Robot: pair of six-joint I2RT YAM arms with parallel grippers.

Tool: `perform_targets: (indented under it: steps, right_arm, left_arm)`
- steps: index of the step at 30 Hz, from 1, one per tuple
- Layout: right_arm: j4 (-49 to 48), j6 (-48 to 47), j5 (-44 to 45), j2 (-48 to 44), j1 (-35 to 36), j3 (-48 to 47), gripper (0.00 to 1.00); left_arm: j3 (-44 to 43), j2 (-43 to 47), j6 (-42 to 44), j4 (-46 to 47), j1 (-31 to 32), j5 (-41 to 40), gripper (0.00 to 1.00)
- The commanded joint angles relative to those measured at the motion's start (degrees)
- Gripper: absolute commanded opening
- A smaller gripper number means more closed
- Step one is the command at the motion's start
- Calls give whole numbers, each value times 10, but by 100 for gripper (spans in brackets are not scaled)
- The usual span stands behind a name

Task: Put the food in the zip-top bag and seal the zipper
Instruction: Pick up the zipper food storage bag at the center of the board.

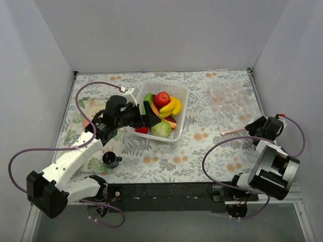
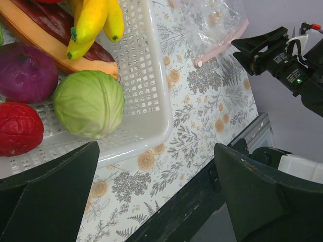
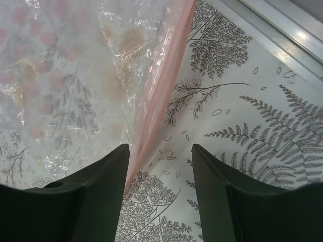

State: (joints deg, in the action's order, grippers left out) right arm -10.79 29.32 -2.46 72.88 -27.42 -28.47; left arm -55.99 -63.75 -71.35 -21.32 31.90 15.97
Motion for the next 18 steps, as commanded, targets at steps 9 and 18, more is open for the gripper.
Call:
perform_targets:
  steps: [9, 18]
  right_arm:
    - [-274, 79, -60, 49, -19, 73, 61]
    - [-355, 108, -82, 124, -20, 72, 52]
  left_arm:
    - [-27, -3, 12, -44, 2, 1, 98]
    - [-37, -17, 12, -52, 2, -16, 98]
